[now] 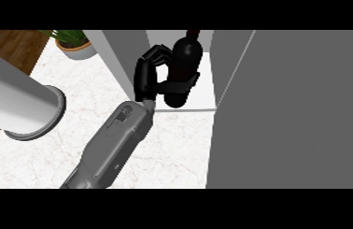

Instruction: Pick up the wine, place it into the cabinet and close the cabinet

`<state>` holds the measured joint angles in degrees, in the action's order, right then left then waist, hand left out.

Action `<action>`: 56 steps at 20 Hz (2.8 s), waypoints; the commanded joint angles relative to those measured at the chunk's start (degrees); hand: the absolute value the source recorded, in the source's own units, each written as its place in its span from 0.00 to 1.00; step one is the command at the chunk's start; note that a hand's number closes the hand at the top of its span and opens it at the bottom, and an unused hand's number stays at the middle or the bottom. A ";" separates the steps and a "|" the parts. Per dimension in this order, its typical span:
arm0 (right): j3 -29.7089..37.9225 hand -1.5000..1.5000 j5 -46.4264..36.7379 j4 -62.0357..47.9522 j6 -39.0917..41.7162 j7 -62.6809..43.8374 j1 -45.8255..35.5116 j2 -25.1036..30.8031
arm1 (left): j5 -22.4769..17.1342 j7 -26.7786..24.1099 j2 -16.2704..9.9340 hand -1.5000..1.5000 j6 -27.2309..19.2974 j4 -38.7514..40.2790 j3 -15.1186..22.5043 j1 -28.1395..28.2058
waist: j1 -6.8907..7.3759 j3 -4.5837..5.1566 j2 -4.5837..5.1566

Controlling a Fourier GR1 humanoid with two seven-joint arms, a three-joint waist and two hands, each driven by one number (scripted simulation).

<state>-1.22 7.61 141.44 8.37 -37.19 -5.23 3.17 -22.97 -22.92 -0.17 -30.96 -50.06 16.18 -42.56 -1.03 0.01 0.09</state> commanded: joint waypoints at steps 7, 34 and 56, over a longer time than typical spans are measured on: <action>0.26 0.00 5.70 5.07 0.34 -2.05 1.56 -0.32 | -2.11 -6.17 0.16 1.00 3.61 17.10 -6.92 -10.53 | -0.76 0.01 0.27; -3.30 0.00 3.06 3.35 2.10 1.52 2.63 -2.39 | -7.91 -20.49 0.17 1.00 7.50 37.79 -19.75 -20.23 | -3.10 0.07 1.33; -2.91 0.00 3.18 1.71 1.77 0.81 1.06 -2.42 | -2.73 -20.69 -2.22 0.00 4.92 45.39 -17.94 -21.05 | -2.51 0.04 1.19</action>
<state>-4.01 8.23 140.06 10.63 -34.47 -4.77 0.88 -26.83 -43.80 -0.09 -27.15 -6.36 -2.32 -65.44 -3.84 -0.15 0.99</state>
